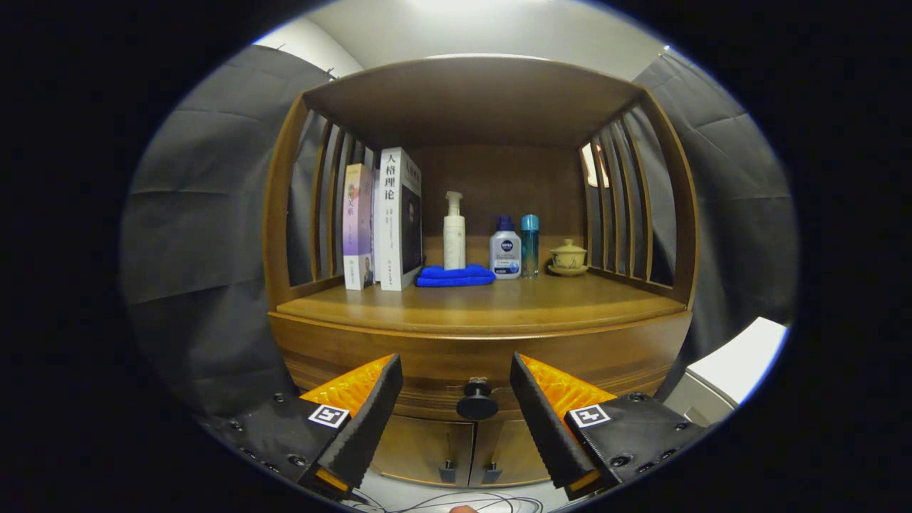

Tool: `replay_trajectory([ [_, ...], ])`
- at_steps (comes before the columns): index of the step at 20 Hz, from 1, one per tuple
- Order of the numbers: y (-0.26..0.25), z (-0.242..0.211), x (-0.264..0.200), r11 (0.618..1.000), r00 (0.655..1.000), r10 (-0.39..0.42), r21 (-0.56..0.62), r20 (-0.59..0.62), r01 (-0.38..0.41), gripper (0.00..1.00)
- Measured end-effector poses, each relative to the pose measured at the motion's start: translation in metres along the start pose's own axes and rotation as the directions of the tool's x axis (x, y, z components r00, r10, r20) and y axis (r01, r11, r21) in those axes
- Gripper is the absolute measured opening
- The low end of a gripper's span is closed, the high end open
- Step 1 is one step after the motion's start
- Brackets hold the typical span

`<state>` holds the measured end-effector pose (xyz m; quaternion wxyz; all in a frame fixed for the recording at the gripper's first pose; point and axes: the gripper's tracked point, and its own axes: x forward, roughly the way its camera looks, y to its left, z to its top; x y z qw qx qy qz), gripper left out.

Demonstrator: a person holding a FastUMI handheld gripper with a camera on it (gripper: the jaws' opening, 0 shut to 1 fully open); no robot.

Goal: Pull open the drawer, take out the items inside it, and place them on the countertop above the cabinet.

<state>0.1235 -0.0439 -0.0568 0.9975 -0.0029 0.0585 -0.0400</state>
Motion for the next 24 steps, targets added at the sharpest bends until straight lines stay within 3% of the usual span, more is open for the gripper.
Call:
replay_trajectory([
  [12,-0.019,-0.053,0.044,0.999,0.99,-0.038,0.024,-0.138,0.042,0.96],
  [17,-0.021,-0.062,0.049,0.999,0.986,-0.043,0.022,-0.161,0.047,0.65],
  [19,-0.013,-0.069,0.05,1.0,0.983,-0.008,0.026,-0.186,0.013,0.56],
  [24,-0.016,-0.065,0.049,0.999,0.983,-0.037,0.009,-0.178,0.039,0.31],
])
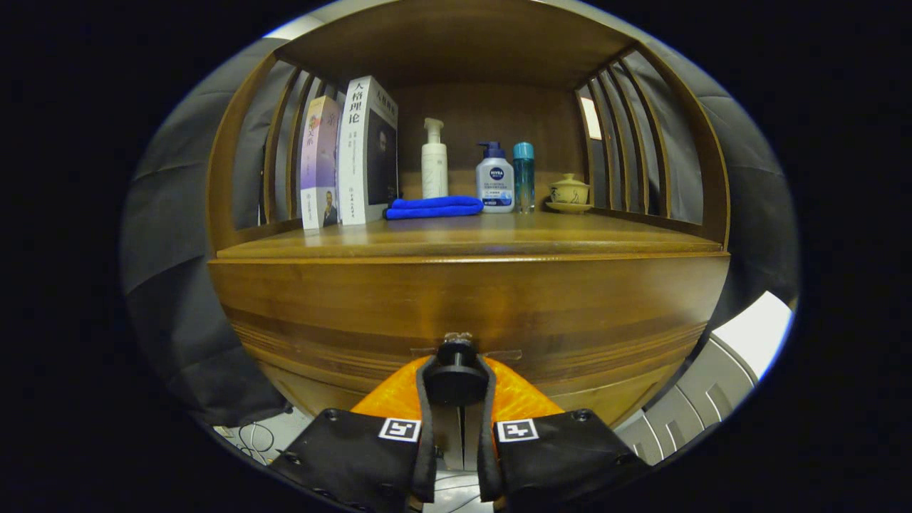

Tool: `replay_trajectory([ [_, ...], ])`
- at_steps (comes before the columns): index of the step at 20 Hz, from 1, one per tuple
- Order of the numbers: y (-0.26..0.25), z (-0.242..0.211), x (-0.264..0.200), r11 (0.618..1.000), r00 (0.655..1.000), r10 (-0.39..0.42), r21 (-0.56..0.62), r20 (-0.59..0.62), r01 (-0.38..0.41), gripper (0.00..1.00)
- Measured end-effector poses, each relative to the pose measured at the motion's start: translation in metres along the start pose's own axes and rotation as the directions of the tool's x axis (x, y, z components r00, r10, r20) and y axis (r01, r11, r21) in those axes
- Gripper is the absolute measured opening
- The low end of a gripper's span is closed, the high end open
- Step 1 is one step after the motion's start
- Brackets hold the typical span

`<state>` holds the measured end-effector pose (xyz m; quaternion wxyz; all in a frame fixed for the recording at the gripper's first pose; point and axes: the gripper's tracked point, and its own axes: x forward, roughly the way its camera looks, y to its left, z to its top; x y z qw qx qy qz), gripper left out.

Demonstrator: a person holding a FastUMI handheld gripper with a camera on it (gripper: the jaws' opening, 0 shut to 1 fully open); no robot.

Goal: Pull open the drawer, take out the items inside it, and place them on the countertop above the cabinet.

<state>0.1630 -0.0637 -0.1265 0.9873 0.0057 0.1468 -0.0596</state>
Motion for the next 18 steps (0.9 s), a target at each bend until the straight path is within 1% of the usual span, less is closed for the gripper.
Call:
replay_trajectory([
  [1,-0.001,-0.004,0.0,1.0,1.0,0.0,-0.003,-0.017,0.0,0.25],
  [5,-0.001,-0.005,-0.01,1.0,1.0,0.011,0.004,-0.012,-0.011,0.25],
  [8,-0.004,-0.012,-0.03,1.0,1.0,0.011,-0.007,-0.005,-0.011,0.25],
  [18,-0.003,-0.025,-0.075,0.999,0.999,0.035,-0.029,-0.022,-0.035,0.25],
])
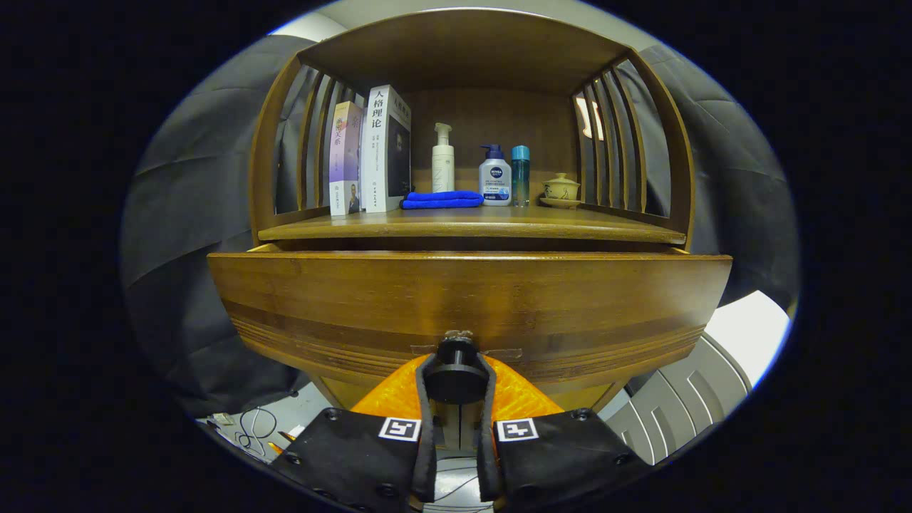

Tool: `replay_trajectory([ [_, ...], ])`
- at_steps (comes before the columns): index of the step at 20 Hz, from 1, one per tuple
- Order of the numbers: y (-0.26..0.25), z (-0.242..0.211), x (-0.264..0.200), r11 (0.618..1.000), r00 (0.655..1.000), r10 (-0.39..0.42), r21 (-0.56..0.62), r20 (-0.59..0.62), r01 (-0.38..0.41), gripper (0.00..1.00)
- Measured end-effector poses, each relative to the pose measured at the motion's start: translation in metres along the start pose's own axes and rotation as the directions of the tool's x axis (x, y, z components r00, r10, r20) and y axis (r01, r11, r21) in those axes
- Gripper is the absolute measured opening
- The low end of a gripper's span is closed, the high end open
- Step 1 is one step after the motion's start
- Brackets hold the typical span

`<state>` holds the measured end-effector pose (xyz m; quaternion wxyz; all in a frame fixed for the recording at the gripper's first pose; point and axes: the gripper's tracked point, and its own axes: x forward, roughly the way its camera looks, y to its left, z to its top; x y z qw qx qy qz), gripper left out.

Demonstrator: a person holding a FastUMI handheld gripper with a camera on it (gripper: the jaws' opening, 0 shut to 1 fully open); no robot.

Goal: Pull open the drawer, take out the items inside it, and place them on the countertop above the cabinet.

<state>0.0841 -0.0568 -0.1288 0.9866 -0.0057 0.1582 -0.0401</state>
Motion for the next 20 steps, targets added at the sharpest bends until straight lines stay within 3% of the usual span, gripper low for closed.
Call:
replay_trajectory([
  [20,0.003,-0.034,-0.075,0.994,0.999,0.047,-0.099,-0.018,-0.049,0.25],
])
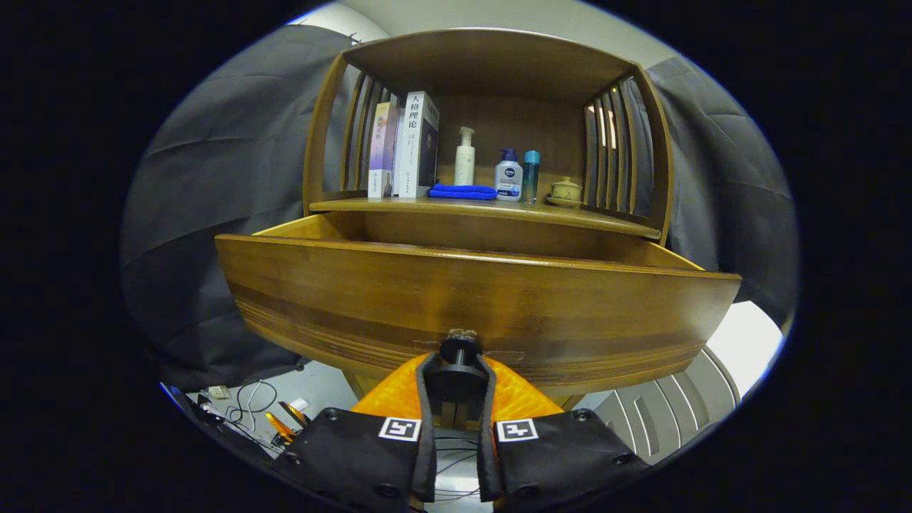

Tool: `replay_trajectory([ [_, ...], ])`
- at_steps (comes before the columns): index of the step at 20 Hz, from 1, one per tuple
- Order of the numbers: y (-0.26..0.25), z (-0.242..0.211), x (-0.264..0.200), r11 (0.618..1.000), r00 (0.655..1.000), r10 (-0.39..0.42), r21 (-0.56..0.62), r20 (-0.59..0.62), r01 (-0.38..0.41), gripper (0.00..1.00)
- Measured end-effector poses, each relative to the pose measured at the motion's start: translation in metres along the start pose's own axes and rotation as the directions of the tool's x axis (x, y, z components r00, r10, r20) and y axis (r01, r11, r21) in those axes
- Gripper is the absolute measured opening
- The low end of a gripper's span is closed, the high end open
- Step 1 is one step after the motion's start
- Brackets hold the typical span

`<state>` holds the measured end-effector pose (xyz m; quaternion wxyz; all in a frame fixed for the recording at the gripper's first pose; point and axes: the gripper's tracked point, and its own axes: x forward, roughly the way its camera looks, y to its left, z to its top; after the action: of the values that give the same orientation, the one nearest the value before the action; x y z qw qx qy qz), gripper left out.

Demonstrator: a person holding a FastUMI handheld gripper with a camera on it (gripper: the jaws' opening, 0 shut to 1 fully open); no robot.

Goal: Pull open the drawer, take out the items inside it, and place them on the countertop above the cabinet.

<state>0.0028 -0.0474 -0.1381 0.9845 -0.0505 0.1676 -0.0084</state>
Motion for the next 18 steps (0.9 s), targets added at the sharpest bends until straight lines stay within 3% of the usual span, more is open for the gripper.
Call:
replay_trajectory([
  [14,0.016,-0.017,-0.034,0.999,1.0,0.02,-0.05,0.018,-0.019,0.25],
  [16,0.017,-0.018,-0.036,1.0,0.999,0.019,-0.021,0.029,-0.018,0.28],
  [18,0.013,-0.017,-0.04,1.0,0.999,-0.004,-0.023,0.05,0.005,0.46],
])
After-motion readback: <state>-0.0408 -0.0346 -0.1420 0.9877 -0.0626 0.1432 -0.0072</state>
